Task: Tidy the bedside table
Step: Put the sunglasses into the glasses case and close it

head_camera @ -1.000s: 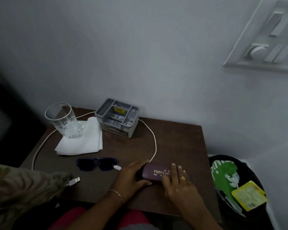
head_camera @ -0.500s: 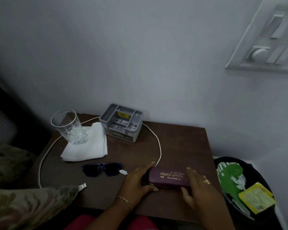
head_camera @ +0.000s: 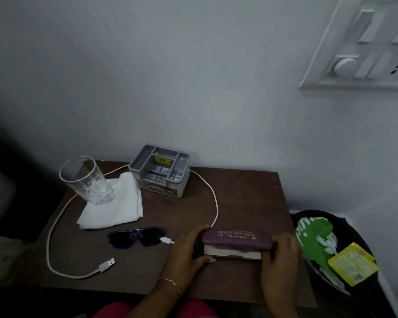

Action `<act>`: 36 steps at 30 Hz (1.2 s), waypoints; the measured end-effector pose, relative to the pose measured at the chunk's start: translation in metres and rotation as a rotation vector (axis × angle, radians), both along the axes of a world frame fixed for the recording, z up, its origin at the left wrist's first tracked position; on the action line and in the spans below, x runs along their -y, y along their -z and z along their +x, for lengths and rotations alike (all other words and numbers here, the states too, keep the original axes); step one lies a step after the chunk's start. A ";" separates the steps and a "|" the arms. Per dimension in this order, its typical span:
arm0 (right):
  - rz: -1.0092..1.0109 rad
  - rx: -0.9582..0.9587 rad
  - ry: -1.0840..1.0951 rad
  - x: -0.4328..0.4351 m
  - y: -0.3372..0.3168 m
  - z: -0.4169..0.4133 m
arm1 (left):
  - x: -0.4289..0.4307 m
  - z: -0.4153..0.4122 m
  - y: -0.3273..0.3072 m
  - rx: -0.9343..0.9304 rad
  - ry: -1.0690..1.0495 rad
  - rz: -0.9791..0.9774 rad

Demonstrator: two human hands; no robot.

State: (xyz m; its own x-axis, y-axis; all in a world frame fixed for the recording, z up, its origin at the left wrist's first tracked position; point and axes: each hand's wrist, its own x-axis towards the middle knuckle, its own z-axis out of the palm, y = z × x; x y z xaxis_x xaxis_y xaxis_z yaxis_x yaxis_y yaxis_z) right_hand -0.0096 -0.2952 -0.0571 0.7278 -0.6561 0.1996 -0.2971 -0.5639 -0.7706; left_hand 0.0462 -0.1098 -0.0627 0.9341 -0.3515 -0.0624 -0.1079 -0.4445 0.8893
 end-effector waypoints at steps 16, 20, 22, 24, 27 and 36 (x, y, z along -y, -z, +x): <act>-0.039 -0.044 -0.106 0.007 0.013 0.003 | 0.003 0.001 -0.002 -0.013 0.049 -0.021; -0.092 -0.148 -0.166 0.017 0.011 0.009 | 0.003 0.004 0.000 0.044 0.117 0.046; -0.100 -0.166 -0.186 0.020 0.009 0.011 | 0.003 0.005 0.001 0.038 0.125 0.055; -0.113 -0.172 -0.221 0.019 0.005 0.010 | 0.002 0.004 0.000 0.016 0.107 0.026; -0.123 -0.158 -0.244 0.019 -0.004 0.007 | -0.001 0.000 -0.007 -0.012 0.071 -0.007; 0.288 0.024 -0.200 -0.054 -0.047 0.009 | -0.069 0.000 -0.052 0.185 -0.563 -0.063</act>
State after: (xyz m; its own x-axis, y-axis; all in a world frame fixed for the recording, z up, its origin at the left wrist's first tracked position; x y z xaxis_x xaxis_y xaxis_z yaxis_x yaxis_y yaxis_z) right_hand -0.0003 -0.2415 -0.0097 0.8449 -0.5329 0.0460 -0.1822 -0.3676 -0.9120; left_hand 0.0461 -0.0411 -0.0103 0.9712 0.2038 0.1237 -0.0261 -0.4249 0.9049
